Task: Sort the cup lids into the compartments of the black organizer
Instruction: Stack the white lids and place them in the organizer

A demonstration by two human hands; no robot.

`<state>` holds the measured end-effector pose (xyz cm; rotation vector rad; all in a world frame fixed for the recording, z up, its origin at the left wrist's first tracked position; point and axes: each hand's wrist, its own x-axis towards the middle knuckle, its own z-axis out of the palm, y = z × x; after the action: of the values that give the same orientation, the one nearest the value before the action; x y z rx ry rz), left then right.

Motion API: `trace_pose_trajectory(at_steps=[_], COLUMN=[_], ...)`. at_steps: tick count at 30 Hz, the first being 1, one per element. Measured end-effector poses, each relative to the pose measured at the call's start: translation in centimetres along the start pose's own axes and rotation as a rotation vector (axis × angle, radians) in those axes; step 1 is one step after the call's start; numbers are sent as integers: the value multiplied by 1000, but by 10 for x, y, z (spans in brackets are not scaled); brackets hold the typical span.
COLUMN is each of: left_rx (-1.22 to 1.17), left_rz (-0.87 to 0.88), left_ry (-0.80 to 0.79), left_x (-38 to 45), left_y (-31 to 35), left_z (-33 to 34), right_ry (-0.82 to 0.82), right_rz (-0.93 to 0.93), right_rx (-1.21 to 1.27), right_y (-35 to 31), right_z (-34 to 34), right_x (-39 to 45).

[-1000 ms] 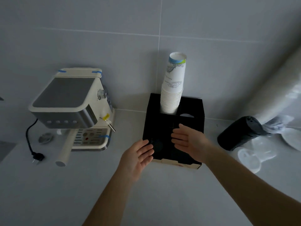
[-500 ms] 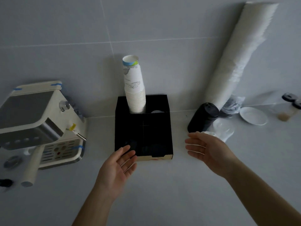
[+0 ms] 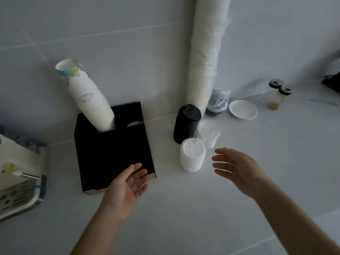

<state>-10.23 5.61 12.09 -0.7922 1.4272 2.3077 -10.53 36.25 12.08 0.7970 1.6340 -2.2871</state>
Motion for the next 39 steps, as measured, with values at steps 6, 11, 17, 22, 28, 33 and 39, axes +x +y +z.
trace_pose_trajectory(at_steps=[6,11,17,22,28,33,39], left_rx=[92,162,289,396,626,652,670], left_rz=[-28,-68,-117,-140,-106,-114,-187], left_ry=[44,89,85,43,-34,-130,-168], left_x=[13,22,55,87,117,130,146], left_y=[-19,-26,-35,-42,-48,-52,-52], left_z=[13,18,49,78,110,123,116], right_ry=[31,27,24,32,-99,-132,-104], right_rz=[47,93,141,156,138,161,193], right_rx=[-20,-73,-153,-205,-313,-397,-372], right_y=[8,15,25,26,29,38,40], right_z=[-34,-43,-43,-37,-21,-7,-7], right_x=[27,46,71,89,106,125,136])
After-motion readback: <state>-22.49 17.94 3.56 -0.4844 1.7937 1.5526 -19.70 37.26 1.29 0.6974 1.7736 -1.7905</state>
